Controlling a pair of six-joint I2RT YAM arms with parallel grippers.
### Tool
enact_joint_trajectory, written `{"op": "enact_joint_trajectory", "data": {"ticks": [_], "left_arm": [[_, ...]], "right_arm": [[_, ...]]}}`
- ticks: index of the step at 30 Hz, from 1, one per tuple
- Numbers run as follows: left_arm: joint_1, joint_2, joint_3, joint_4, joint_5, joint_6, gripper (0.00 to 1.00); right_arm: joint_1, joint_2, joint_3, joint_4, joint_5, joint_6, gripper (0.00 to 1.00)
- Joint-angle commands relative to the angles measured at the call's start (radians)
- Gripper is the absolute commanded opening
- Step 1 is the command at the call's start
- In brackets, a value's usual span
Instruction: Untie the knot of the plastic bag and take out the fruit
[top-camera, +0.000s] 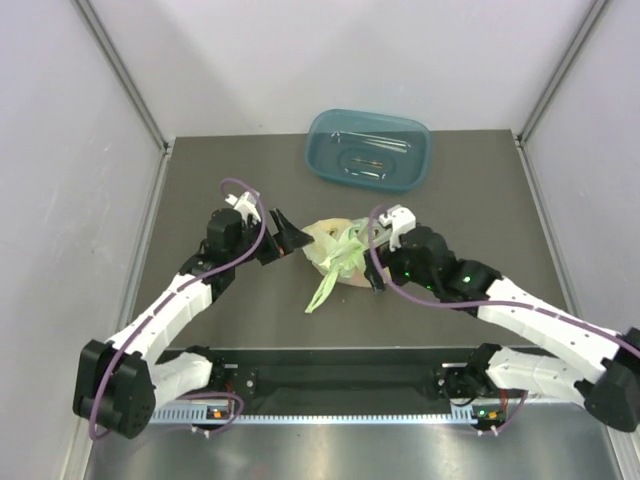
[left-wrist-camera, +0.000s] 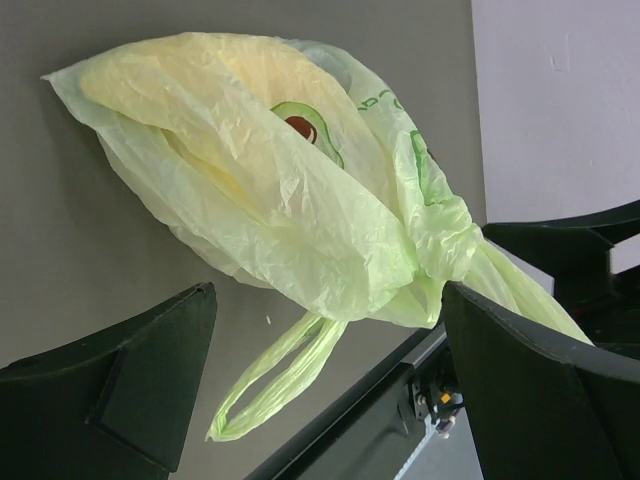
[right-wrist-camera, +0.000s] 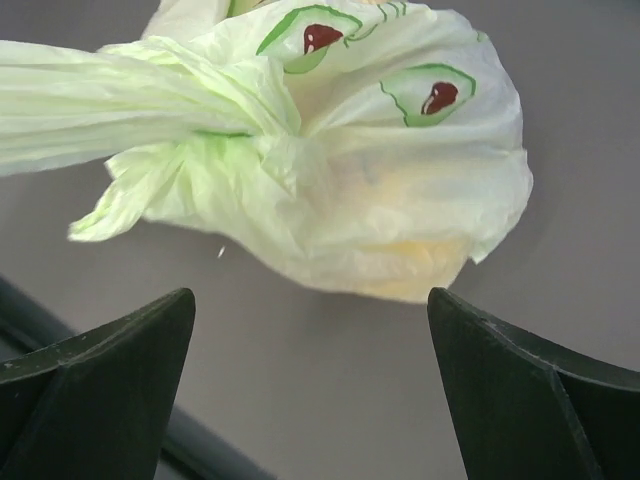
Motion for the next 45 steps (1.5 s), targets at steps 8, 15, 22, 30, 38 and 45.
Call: {"op": "enact_joint_trajectory", "data": {"ticks": [8, 15, 22, 30, 38, 45], "left_arm": [[-0.08, 0.12, 0.091, 0.018, -0.075, -0.085, 0.99], [-0.155, 0.261, 0.157, 0.072, -0.108, -0.129, 0.99], [-0.224, 0.338, 0.2, 0.139, -0.18, -0.174, 0.99], [-0.278, 0.415, 0.227, 0.144, -0.168, -0.163, 0.27], [-0.238, 0.288, 0.163, 0.043, -0.283, -0.083, 0.0], [-0.112, 0.18, 0.04, 0.046, -0.259, -0.07, 0.0]], "right_arm": [[0.061, 0.165, -0.081, 0.424, 0.149, -0.122, 0.97], [0.061, 0.234, -0.07, 0.474, 0.102, -0.136, 0.2], [0.061, 0.173, -0.122, 0.471, 0.08, -0.144, 0.0], [0.059, 0.138, -0.145, 0.463, 0.092, -0.121, 0.0], [-0.074, 0.049, -0.196, 0.323, 0.307, 0.083, 0.0], [-0.26, -0.124, -0.216, 0.088, 0.379, 0.316, 0.0]]}}
